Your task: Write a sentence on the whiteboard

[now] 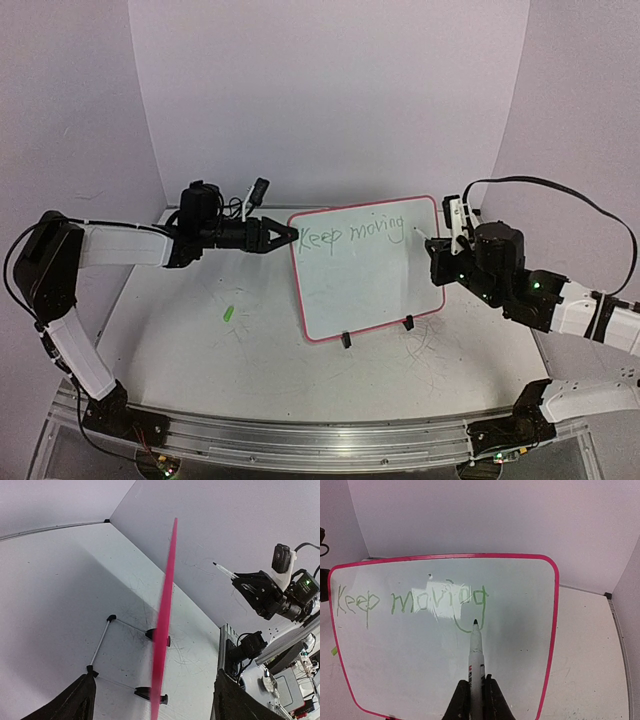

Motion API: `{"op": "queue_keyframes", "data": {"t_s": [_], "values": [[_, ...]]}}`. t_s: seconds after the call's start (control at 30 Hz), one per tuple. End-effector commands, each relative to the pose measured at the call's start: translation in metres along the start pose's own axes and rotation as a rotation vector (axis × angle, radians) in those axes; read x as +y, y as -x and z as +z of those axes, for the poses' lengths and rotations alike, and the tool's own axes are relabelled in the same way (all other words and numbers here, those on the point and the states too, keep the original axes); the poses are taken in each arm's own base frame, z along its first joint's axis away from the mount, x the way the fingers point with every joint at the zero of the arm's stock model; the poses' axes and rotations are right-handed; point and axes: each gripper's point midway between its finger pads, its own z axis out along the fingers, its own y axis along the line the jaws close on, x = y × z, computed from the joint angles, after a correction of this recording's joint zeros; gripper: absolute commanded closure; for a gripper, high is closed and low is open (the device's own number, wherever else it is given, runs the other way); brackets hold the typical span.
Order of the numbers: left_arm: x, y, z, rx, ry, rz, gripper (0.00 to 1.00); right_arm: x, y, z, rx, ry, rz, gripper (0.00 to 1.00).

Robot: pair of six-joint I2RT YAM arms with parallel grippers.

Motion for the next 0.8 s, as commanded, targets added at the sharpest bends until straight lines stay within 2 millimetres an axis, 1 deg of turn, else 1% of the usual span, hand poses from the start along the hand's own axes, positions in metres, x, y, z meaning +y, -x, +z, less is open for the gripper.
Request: {"op": "queue_keyframes", "data": {"t_s": [0.0,0.07,0.1,0.13,0.23,0.37,0.43,0.53,0.67,0.73,0.77], "values": [[-0.03,0.0,0.012,-0.084,0.076,0.041,0.2,0.019,0.038,-0.004,-0.084,0.092,-0.039,1.0],[-0.033,-0.001,0.008,-0.145,0.068,0.011,0.23,0.022,0.042,-0.004,-0.09,0.106,-0.051,1.0],[-0.03,-0.005,0.005,-0.167,0.077,-0.007,0.24,0.023,0.044,-0.004,-0.093,0.109,-0.054,1.0],[-0.026,-0.009,0.001,-0.179,0.092,-0.033,0.24,0.024,0.045,-0.005,-0.097,0.112,-0.056,1.0],[-0.025,-0.017,-0.006,-0.201,0.1,-0.058,0.21,0.024,0.045,-0.008,-0.1,0.125,-0.059,1.0],[-0.025,-0.029,-0.005,-0.177,0.074,-0.077,0.2,0.027,0.038,-0.008,-0.085,0.144,-0.036,1.0],[-0.027,-0.029,-0.004,-0.175,0.064,-0.061,0.2,0.03,0.035,-0.008,-0.076,0.165,-0.02,1.0],[-0.021,-0.029,0.001,-0.163,0.057,-0.05,0.2,0.033,0.034,-0.009,-0.07,0.185,-0.006,1.0],[-0.013,-0.025,0.009,-0.142,0.031,-0.07,0.27,0.035,0.037,-0.013,-0.072,0.203,0.018,1.0],[-0.012,-0.027,0.014,-0.118,0.002,-0.069,0.31,0.037,0.037,-0.012,-0.068,0.211,0.024,1.0],[-0.012,-0.026,0.016,-0.113,-0.006,-0.069,0.35,0.037,0.037,-0.012,-0.067,0.213,0.027,1.0]]}}
